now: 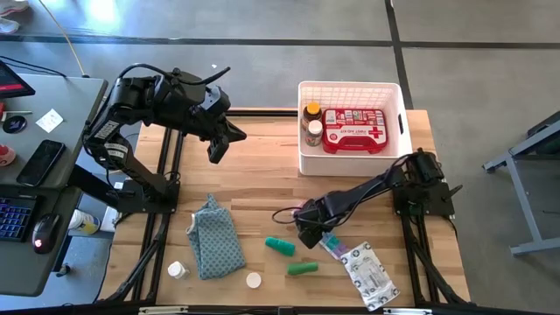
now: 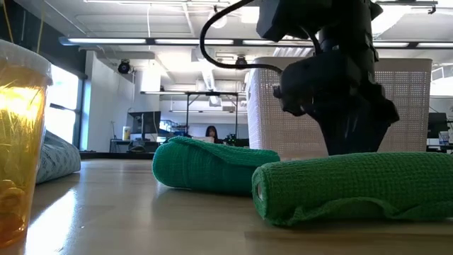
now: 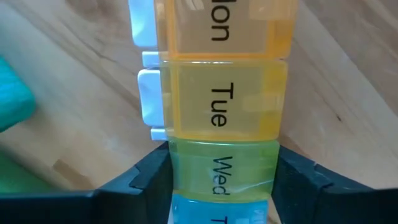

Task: Pick & place medical supplies in basket/bin
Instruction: Put the medicine organizer into the white bin

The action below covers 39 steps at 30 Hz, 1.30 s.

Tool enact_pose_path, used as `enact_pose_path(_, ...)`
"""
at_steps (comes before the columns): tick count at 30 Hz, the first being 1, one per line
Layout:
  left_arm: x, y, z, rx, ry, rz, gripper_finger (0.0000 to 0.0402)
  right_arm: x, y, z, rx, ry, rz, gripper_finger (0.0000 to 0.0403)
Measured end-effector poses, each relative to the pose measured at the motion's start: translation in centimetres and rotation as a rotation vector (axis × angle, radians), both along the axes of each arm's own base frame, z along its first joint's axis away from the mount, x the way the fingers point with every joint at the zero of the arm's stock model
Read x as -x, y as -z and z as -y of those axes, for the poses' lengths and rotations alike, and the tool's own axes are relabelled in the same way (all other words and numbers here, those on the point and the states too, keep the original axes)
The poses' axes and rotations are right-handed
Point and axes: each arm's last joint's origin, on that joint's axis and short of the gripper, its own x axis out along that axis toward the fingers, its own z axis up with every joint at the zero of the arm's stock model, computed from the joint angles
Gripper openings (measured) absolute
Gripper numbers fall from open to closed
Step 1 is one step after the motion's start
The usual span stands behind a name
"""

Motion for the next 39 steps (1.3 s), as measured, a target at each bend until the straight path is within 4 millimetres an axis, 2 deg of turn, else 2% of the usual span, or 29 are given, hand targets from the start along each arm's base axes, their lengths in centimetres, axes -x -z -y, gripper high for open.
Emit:
enact_pose_path(4,0.0,0.0,0.0,-0.003,0.001,0.000,0.0051,-0.4,-1.8,0.2,-0.008,-0.014,0.052,0.0210)
enact_pose_path(9,0.0,0.0,0.0,-0.025,0.014,-0.002,0.0051,-1.7,-5.9,0.9,0.008,-0.093,0.195,0.0208)
enact_pose_path(14,0.1,0.0,0.0,-0.030,0.018,-0.001,0.0051,-2.6,-10.9,1.9,0.049,-0.204,0.251,0.0208)
enact_pose_path(19,0.4,-0.2,0.1,-0.051,0.054,0.005,0.0051,-2.9,-17.0,3.7,0.209,-0.252,0.309,0.0207)
enact_pose_path(24,1.2,-0.5,0.1,-0.095,0.098,0.017,0.0051,-2.1,-22.5,6.9,0.390,-0.228,0.340,0.0207)
enact_pose_path(28,1.7,-0.7,0.2,-0.116,0.127,0.021,0.0051,-0.7,-25.4,10.4,0.504,-0.184,0.294,0.0207)
enact_pose_path(34,2.4,-0.8,0.4,-0.128,0.211,0.029,0.0051,1.6,-27.8,15.7,0.604,-0.142,0.204,0.0207)
enact_pose_path(39,2.6,-0.8,0.5,-0.160,0.235,0.025,0.0051,3.0,-28.2,19.8,0.704,-0.202,0.099,0.0207)
